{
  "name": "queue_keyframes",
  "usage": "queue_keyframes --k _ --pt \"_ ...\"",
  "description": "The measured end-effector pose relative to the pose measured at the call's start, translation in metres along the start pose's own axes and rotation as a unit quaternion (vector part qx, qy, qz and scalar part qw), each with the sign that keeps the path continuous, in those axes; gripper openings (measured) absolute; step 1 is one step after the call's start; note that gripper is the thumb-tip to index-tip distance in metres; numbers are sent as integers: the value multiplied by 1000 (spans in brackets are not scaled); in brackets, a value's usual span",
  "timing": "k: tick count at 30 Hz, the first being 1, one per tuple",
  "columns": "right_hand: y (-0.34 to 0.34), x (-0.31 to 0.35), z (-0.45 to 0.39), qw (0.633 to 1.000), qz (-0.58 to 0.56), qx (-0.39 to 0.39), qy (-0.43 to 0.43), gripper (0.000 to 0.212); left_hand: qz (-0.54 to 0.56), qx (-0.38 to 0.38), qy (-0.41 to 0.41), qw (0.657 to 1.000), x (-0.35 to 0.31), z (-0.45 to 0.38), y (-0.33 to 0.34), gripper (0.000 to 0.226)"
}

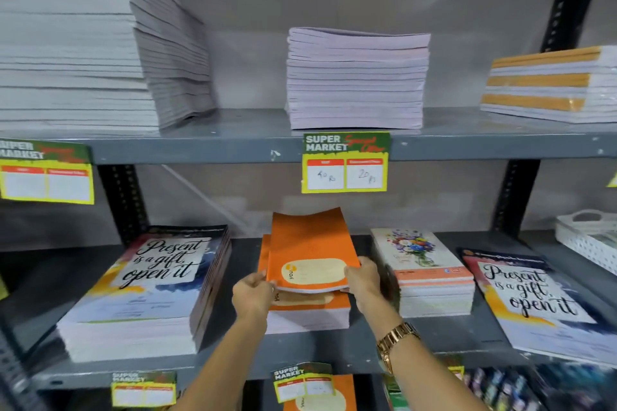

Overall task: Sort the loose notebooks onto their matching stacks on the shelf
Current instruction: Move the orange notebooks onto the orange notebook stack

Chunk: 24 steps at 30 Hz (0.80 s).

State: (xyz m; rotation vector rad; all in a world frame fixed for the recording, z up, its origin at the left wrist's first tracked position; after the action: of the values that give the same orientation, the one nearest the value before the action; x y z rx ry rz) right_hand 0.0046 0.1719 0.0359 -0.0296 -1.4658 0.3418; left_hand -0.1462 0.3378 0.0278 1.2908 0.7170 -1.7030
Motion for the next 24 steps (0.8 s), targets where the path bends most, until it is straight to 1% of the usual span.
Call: queue_keyframes --k 3,6,8,10,11,13,14,16,19,21,24 --pt "17 -15 6 997 72 10 23 13 -64 -10 14 998 8 -5 -17 24" --pt "22 -18 11 990 136 8 20 7 -121 -4 49 991 8 -6 -26 15" --pt "21 -13 11 986 164 -2 19 13 -178 10 79 981 4 -4 -26 12" --pt "18 -9 13 981 195 -18 16 25 -213 13 98 972 1 -2 -23 26" --pt "18 -7 14 977 213 -24 10 26 -228 13 109 968 0 -2 -21 29" --pt "18 -6 17 966 256 -29 0 11 -267 11 130 955 0 1 -19 14" --pt "19 -5 19 962 272 -35 -7 9 -285 7 139 948 1 3 -18 11" --pt "19 -5 23 950 308 -38 -26 18 -337 -1 160 928 3 6 -17 14" --pt "18 -6 26 933 354 -30 -53 29 -433 -24 174 884 5 14 -18 19" --pt "14 -8 28 926 369 -28 -70 36 -467 -37 178 865 3 20 -17 21" --pt "2 -3 31 908 394 -63 -125 43 -492 -51 209 844 0 26 -10 24"
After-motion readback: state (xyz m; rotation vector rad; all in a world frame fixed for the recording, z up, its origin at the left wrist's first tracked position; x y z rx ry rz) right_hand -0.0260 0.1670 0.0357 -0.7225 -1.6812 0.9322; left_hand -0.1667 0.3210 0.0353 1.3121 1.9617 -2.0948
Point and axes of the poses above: each hand's wrist, its own z-axis away from the middle knuckle, its own y-axis out of the palm, x = y × z, the point moved 6 cm from there along -z, towards the middle knuckle, and after that the axes turned 1 degree about -y, right-handed, at the moved point
